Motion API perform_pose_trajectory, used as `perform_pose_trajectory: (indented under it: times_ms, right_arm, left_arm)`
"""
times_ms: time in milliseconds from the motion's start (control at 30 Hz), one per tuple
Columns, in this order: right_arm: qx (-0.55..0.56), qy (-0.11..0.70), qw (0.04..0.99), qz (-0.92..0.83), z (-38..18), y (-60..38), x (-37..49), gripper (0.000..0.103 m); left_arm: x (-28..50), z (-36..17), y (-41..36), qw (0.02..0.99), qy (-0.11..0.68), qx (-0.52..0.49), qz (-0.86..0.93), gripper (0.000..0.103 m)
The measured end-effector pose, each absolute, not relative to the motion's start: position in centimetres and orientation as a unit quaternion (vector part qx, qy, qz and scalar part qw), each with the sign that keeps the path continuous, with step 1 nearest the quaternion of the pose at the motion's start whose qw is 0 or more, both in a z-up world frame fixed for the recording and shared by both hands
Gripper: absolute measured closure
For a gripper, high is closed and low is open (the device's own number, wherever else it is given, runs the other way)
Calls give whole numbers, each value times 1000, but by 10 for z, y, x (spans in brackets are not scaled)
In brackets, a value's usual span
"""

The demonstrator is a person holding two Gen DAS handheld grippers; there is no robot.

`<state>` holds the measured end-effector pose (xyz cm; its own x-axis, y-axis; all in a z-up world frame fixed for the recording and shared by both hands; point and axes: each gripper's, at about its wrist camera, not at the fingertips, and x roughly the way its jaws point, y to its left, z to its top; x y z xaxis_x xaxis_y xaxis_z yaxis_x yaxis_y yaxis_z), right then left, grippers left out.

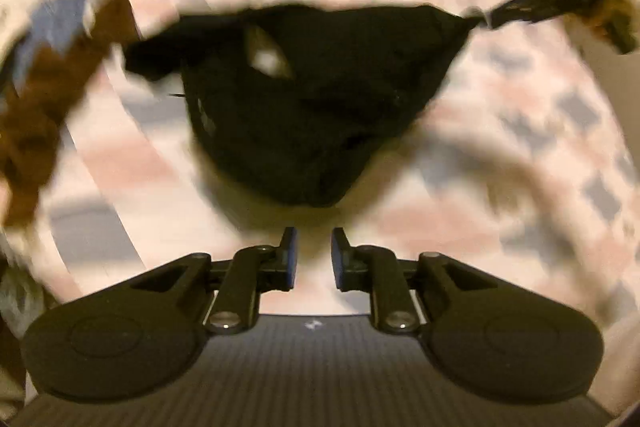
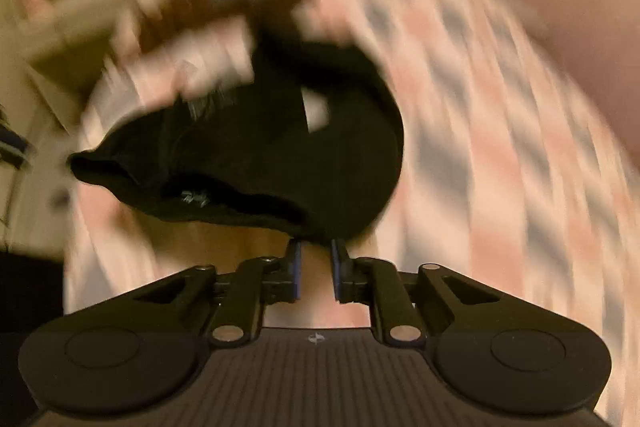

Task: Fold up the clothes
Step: 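Lift the black sweatshirt with both grippers and lay it flat on the quilt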

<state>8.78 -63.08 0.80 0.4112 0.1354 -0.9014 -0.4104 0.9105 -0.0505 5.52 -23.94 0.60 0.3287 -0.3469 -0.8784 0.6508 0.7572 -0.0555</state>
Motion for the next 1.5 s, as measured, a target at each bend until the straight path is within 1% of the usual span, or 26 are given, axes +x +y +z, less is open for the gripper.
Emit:
perform_pose_trajectory:
  times_ms: [33, 67, 100, 133, 167, 200, 233, 367, 433, 500, 533, 567, 633, 733, 800, 900, 933, 967, 1000, 1033, 1067, 1100, 1133, 1167, 1333, 1500]
  right_arm:
    - [-121, 546, 819, 131, -12, -643, 66, 88]
    - [-95, 568, 812, 96, -29, -654, 45, 85]
    - [-61, 578, 811, 67, -43, -665, 27, 85]
    - [-22, 577, 815, 45, -52, -672, 13, 79]
    - [18, 572, 820, 26, -59, -678, 2, 69]
    - [56, 565, 823, 9, -64, -684, -5, 63]
    - [97, 556, 826, -4, -70, -688, -9, 54]
    - [248, 513, 821, -44, -96, -702, -11, 46]
    - [294, 500, 812, -59, -114, -706, -2, 43]
    - [318, 491, 808, -72, -131, -707, 11, 42]
    - [329, 486, 806, -79, -139, -708, 18, 38]
    - [338, 480, 805, -88, -148, -709, 26, 32]
    - [362, 469, 799, -102, -169, -711, 41, 26]
    - [405, 460, 783, -106, -197, -715, 57, 26]
    - [418, 460, 778, -97, -211, -713, 65, 25]
    - [418, 466, 777, -71, -224, -705, 76, 25]
    - [413, 470, 778, -58, -225, -701, 79, 26]
    - [404, 479, 778, -44, -226, -697, 82, 45]
    - [402, 488, 774, -32, -229, -694, 85, 59]
    - [408, 494, 768, -22, -231, -692, 87, 77]
    - [415, 496, 763, -15, -230, -692, 88, 79]
    - [415, 496, 763, -10, -226, -692, 88, 80]
    - [410, 495, 766, -1, -219, -694, 87, 81]
    - [408, 492, 769, 9, -209, -696, 84, 82]
    - [422, 484, 764, 61, -158, -735, 51, 84]
    - [389, 513, 763, 65, -124, -806, -6, 84]
  left_arm:
    - [44, -6, -245, 791, 504, 166, -306, 87]
    - [37, -13, -248, 785, 514, 169, -301, 83]
    - [34, -19, -250, 782, 525, 161, -294, 78]
    - [35, -25, -252, 781, 536, 143, -285, 63]
    - [39, -30, -253, 783, 545, 120, -276, 52]
    - [46, -36, -254, 785, 552, 91, -267, 49]
    - [56, -45, -255, 786, 559, 61, -256, 44]
    - [95, -90, -257, 780, 590, -57, -200, 43]
    - [117, -118, -255, 769, 605, -119, -171, 43]
    - [135, -143, -255, 761, 612, -156, -147, 43]
    - [142, -152, -256, 761, 613, -161, -138, 43]
    - [149, -161, -256, 763, 613, -160, -129, 43]
    - [159, -175, -256, 759, 617, -166, -126, 43]
    - [167, -192, -257, 751, 620, -187, -128, 43]
    - [167, -198, -259, 752, 615, -202, -122, 42]
    - [166, -206, -261, 753, 611, -219, -106, 42]
    - [166, -209, -261, 754, 609, -223, -103, 43]
    - [165, -210, -262, 757, 606, -222, -103, 49]
    - [164, -211, -263, 762, 601, -215, -105, 57]
    - [163, -212, -265, 767, 598, -209, -108, 76]
    - [162, -212, -266, 768, 595, -208, -115, 85]
    - [159, -208, -266, 771, 590, -211, -115, 88]
    - [155, -202, -266, 776, 583, -209, -115, 97]
    - [149, -194, -268, 784, 575, -204, -115, 99]
    - [102, -141, -287, 817, 530, -188, -131, 100]
    - [14, -87, -358, 821, 519, -133, -195, 100]
